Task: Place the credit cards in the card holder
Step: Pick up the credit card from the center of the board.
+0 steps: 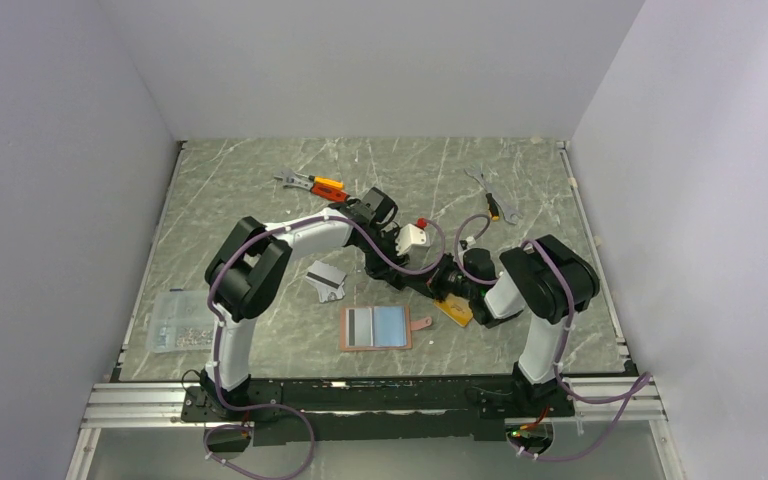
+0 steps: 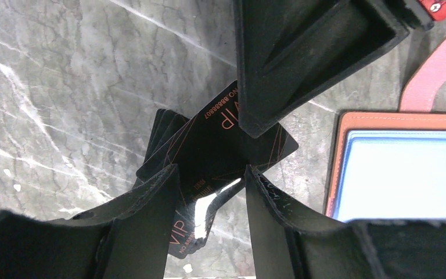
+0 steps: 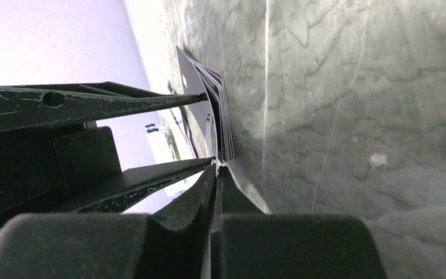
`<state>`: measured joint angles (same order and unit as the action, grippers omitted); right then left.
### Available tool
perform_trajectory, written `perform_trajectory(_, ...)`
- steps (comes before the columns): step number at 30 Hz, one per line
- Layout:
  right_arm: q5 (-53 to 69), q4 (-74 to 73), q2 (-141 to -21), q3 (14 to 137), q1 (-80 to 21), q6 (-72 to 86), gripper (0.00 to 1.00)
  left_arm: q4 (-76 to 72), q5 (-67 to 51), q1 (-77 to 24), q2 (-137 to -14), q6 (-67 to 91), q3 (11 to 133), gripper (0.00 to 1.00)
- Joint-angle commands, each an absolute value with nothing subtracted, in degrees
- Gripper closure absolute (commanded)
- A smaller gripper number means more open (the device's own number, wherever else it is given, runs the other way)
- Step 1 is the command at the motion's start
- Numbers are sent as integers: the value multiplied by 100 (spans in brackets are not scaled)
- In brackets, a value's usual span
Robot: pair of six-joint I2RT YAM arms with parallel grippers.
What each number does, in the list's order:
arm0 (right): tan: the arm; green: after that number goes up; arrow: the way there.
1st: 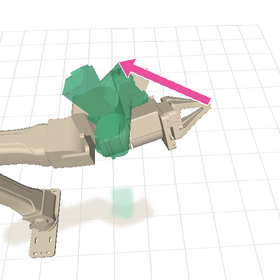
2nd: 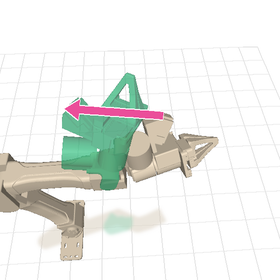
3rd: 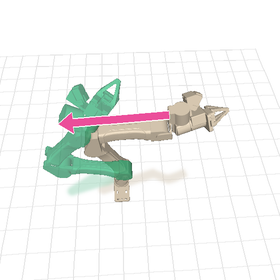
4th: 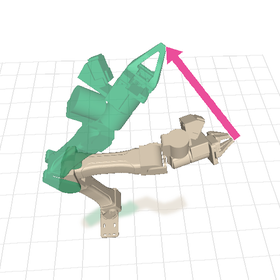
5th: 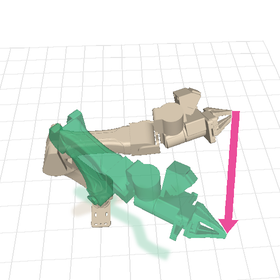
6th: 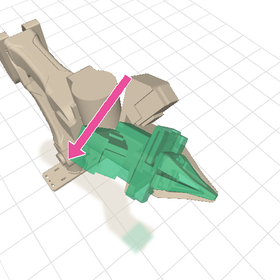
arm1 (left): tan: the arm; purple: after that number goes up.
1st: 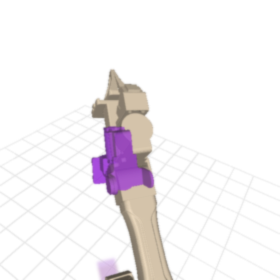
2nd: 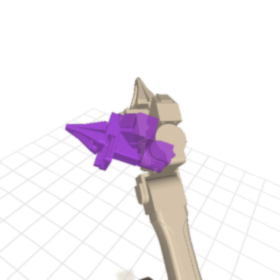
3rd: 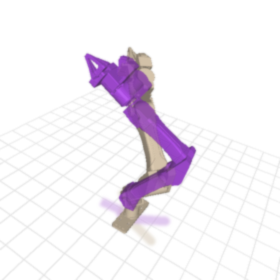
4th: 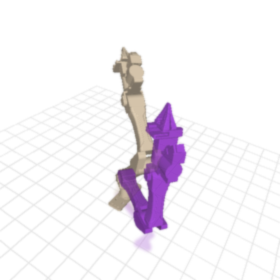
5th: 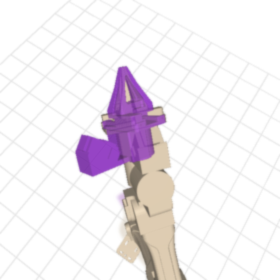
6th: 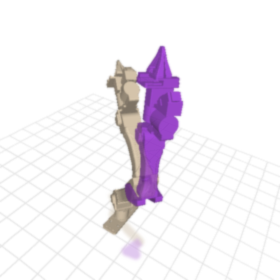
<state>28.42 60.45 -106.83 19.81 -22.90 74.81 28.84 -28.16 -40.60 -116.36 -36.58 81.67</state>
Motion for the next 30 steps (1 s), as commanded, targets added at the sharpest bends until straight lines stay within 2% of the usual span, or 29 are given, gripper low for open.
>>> perform_trajectory(1,2380,5662,-10605,2018,-2313,7195,100,3415,-3512,-4219,-11849,-3483,8239,49)
perform_trajectory(7,2307,5343,-10255,2018,-2314,7027,100,3546,-3696,-4203,-11684,-3471,8379,49)
perform_trajectory(9,2277,5126,-10039,2028,-2303,6889,100,3715,-3692,-4141,-11537,-3489,8489,45)
perform_trajectory(11,2254,4785,-9742,2117,-2303,6663,100,3900,-3730,-4010,-11317,-3497,8644,35)
perform_trajectory(12,2226,4528,-9580,2205,-2303,6510,100,3993,-3774,-3927,-11177,-3510,8720,7)
perform_trajectory(13,2207,4223,-9397,2293,-2303,6329,100,4097,-3803,-3834,-11052,-3526,8800,2)
perform_trajectory(21,2395,2200,-8409,3239,-2366,4675,100,5406,-4169,-3183,-10334,-4066,9590,1)
perform_trajectory(30,3203,-55,-7795,4644,-2744,2691,100,6693,-6037,-1996,-9972,-4216,10124,1)
